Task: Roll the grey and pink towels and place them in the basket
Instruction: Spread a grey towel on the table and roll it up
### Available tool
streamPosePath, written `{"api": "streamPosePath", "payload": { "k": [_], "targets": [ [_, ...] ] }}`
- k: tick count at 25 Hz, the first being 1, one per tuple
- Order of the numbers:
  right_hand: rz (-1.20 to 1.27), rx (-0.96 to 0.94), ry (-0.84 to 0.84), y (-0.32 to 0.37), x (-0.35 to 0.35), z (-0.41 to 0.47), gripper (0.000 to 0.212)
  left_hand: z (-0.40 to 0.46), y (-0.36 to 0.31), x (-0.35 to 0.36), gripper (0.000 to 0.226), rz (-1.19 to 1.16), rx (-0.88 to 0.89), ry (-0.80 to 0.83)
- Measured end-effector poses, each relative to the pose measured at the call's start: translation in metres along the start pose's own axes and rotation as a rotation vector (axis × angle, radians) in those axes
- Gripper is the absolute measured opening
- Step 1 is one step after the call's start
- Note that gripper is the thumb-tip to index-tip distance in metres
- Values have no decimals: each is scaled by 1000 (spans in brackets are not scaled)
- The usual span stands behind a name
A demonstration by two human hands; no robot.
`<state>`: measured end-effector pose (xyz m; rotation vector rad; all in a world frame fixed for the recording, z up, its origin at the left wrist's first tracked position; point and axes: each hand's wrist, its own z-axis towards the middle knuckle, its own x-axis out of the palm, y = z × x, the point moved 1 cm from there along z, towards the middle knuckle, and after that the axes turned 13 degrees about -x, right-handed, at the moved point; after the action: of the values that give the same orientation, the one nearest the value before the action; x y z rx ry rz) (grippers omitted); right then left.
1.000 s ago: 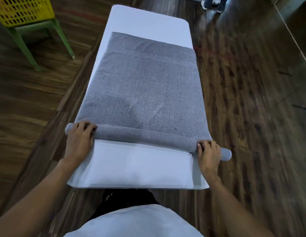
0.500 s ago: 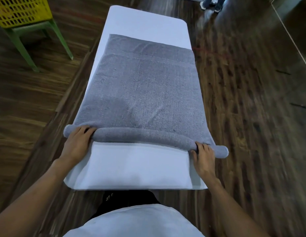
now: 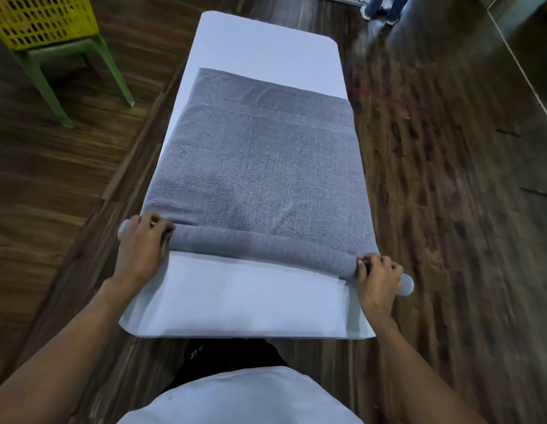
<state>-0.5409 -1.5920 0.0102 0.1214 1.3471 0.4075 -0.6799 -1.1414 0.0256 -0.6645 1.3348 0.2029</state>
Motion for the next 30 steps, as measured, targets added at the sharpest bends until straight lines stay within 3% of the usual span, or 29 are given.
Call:
{"api": "streamPosePath", "payload": {
  "k": [3,6,10,13,18,20,23,24,28,30],
  "targets": [
    [62,-169,-22,4,8,-28,26,-25,7,11,42,19,100,20],
    [73,-271,110,-5,10,-33,46,-18,11,16,46,68,118,65],
    [126,-253,206,-5,6,-2,30,7,0,8,37,34,45,141],
    [133,-290,287,-15,3,-7,26,-4,4,-4,47,32,68,199],
    [262,-271,464,-29,-14,5,31,9,22,-3,44,87,94,476],
    [325,-160,309,-23,-14,16,25,24,17,1,32,-56,33,376],
    [57,-78,91,-9,-5,9,11,14,4,2,15,-47,37,40],
    [-4,-119,76,-6,-1,-1,17,2,1,4,23,-28,67,-1],
    [14,-311,161,-13,11,-23,50,-14,8,15,51,46,156,92],
    [33,-302,179,-15,14,-11,49,0,4,15,48,36,115,145]
  ]
}}
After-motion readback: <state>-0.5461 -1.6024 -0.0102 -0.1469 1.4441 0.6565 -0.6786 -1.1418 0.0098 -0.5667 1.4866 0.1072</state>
